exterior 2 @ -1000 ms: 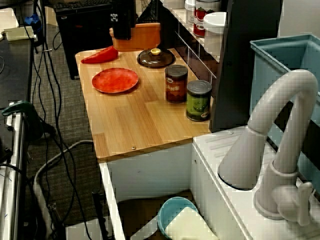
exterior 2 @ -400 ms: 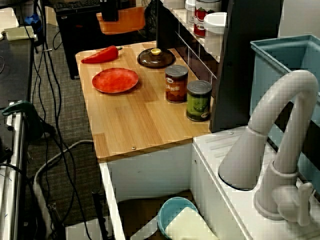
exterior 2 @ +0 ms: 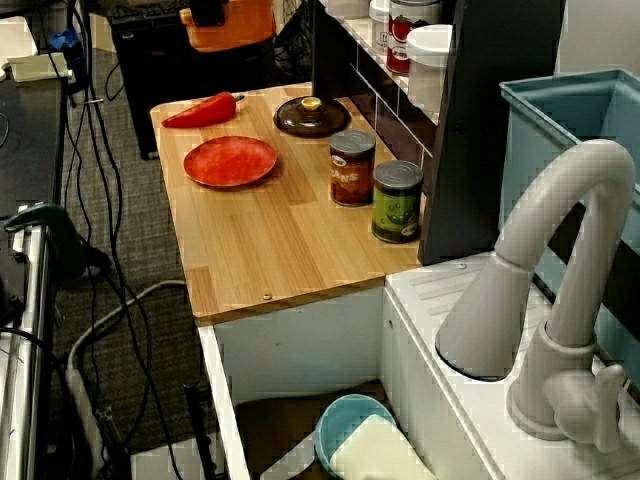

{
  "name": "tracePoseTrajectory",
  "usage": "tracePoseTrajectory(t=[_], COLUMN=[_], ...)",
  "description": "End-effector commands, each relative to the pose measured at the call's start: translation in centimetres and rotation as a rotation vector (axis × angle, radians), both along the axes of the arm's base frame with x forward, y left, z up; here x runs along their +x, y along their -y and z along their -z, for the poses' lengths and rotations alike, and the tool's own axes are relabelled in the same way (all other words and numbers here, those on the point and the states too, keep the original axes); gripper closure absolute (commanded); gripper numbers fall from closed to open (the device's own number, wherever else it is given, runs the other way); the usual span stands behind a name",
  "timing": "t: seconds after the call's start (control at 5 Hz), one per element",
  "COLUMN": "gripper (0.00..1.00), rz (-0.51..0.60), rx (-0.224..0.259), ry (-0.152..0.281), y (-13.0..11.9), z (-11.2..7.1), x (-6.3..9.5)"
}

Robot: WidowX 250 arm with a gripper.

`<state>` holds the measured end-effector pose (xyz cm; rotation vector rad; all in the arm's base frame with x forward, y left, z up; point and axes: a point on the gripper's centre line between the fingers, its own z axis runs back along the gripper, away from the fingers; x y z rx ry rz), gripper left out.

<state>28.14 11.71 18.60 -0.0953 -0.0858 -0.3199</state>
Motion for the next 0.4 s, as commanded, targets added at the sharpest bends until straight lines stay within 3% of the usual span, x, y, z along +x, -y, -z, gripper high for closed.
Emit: tracePoseTrajectory(t=[0.0,0.2], gripper=[1.00,1.00], rz=[-0.009,0.021], rx=[0.010,-0.029], ry=[0.063,0.062], y=[-1.4,-0.6], z=[-2.8,-4.7], x=[-1.4,-0.6])
